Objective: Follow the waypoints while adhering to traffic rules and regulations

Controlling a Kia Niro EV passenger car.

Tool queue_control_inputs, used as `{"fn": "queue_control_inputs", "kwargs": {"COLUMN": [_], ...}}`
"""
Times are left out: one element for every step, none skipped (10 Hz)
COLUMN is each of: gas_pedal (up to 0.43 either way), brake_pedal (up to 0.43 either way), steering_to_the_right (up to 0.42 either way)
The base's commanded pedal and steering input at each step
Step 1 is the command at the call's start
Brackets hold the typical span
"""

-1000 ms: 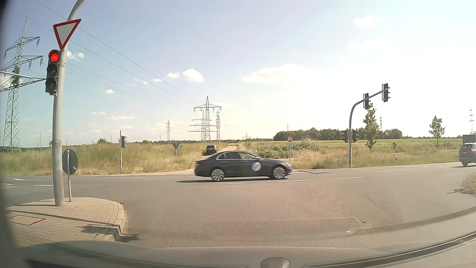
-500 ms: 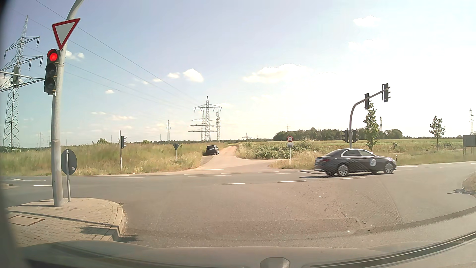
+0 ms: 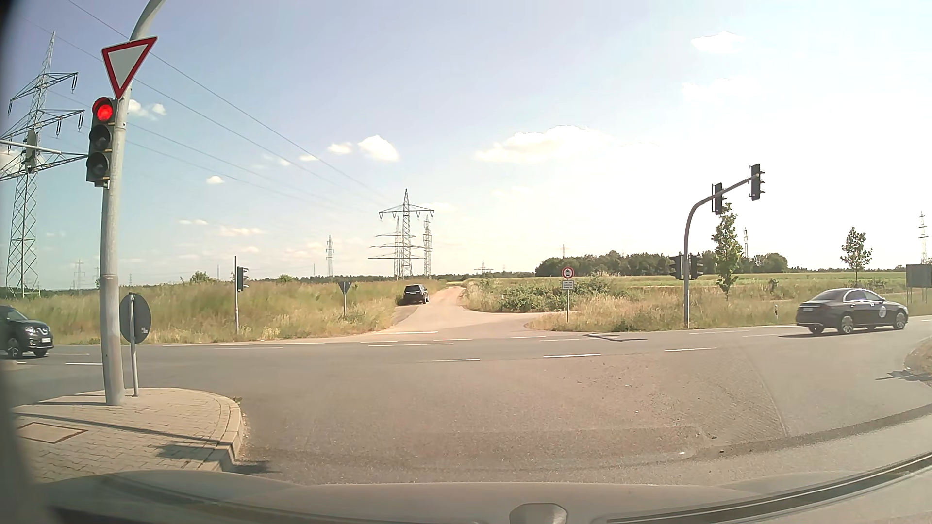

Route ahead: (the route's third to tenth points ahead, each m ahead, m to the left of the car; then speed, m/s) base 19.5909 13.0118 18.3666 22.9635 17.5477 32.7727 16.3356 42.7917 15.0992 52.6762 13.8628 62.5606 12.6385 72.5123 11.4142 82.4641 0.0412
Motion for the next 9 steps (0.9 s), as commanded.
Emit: {"fn": "queue_control_inputs", "kwargs": {"gas_pedal": [0.0,0.0,0.0,0.0,0.0,0.0,0.0,0.0,0.0], "brake_pedal": [0.274,0.274,0.274,0.274,0.274,0.274,0.274,0.274,0.274], "steering_to_the_right": [-0.02,-0.02,-0.02,-0.02,-0.019,-0.02,-0.02,-0.02,-0.02]}}
